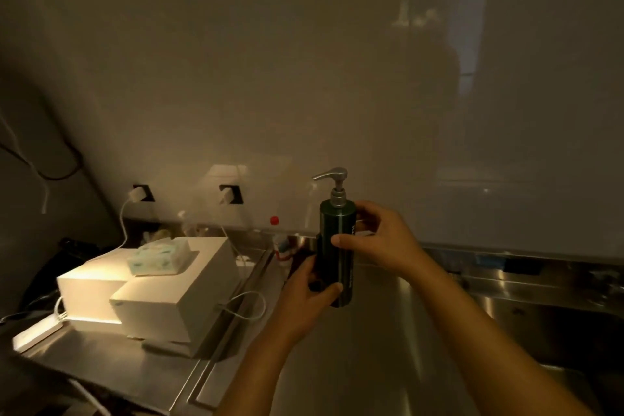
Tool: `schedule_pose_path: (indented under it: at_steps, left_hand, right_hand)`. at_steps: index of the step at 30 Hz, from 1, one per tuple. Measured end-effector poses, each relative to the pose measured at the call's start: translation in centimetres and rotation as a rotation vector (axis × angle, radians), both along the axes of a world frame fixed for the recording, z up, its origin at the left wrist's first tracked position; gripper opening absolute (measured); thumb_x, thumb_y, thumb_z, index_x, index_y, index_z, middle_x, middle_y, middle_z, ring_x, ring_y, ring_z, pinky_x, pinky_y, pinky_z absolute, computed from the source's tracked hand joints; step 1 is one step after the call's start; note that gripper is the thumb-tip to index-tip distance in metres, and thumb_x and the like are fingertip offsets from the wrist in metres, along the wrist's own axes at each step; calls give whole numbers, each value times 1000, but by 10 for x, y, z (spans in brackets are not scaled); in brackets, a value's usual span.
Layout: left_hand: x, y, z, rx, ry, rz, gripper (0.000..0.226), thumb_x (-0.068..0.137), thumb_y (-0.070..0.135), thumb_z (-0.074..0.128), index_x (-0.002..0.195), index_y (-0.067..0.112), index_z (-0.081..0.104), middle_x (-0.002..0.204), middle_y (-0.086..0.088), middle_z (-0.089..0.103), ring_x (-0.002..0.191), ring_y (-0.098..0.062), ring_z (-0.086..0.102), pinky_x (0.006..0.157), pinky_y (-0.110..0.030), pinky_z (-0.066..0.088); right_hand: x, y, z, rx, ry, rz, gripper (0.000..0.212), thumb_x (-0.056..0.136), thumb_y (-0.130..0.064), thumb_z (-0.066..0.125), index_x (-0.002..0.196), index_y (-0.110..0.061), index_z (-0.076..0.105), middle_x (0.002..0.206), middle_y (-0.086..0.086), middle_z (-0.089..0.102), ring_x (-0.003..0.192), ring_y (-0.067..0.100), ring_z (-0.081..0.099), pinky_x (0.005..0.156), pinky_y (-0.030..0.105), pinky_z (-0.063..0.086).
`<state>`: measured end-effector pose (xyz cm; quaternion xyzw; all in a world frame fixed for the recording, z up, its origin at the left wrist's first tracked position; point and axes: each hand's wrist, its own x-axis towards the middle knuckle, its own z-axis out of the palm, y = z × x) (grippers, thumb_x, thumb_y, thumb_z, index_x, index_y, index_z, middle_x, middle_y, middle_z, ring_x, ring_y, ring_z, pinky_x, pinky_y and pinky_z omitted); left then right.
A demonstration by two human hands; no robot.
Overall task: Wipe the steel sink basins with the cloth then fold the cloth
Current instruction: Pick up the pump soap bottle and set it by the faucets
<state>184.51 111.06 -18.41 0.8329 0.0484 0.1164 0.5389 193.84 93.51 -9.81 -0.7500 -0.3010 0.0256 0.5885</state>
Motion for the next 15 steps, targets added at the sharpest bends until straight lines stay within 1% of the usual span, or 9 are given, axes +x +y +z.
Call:
schedule_pose_path:
  at_steps: [3,5,7,9,11,13,15]
  left_hand:
    - [28,-6,-15,-12,53,-52,54,92,35,75,137,53,50,127,18,67,120,-2,63,101,-36,57]
    - [46,-8,-25,-11,66,-83,53,92,33,75,132,58,49,127,19,67,120,0,62,99,-32,56]
    - [66,-9,-35,-27,90,-121,54,93,30,75,131,58,48,129,21,65,122,3,60,98,-26,54]
    - [81,-7,-42,-37,102,-143,57,93,31,76,137,54,48,132,22,63,123,5,58,96,-20,52]
    - [101,-4,-52,-34,116,-165,61,92,33,76,144,47,47,136,19,60,125,4,56,92,-18,50]
    - [121,1,-59,-28,117,-183,56,93,30,75,141,41,49,136,17,55,123,5,54,85,-11,50]
    - [142,6,-65,0,106,-195,52,93,25,75,138,36,51,135,12,52,120,6,53,82,-4,46]
  right_hand:
    - [22,-13,-15,-14,35,-67,55,71,-35,90,121,-34,66,114,-11,72,105,6,68,90,31,56]
    - [34,-18,-24,-29,62,-104,54,71,-32,91,120,-33,67,112,-11,72,102,3,68,88,28,55]
    - [46,-19,-32,-48,78,-142,53,73,-28,90,120,-32,66,111,-13,71,100,-1,66,86,23,53]
    - [53,-19,-36,-65,81,-163,53,73,-27,90,119,-35,64,112,-14,70,101,-1,65,85,20,53]
    - [67,-15,-43,-83,96,-189,53,74,-27,90,118,-38,63,113,-15,70,102,-4,64,83,16,52]
    - [82,-9,-48,-86,110,-220,52,74,-24,90,117,-36,63,112,-14,70,102,-7,64,78,12,52]
    - [97,-1,-55,-86,119,-249,52,74,-21,89,116,-36,63,111,-14,70,102,-7,64,77,10,52]
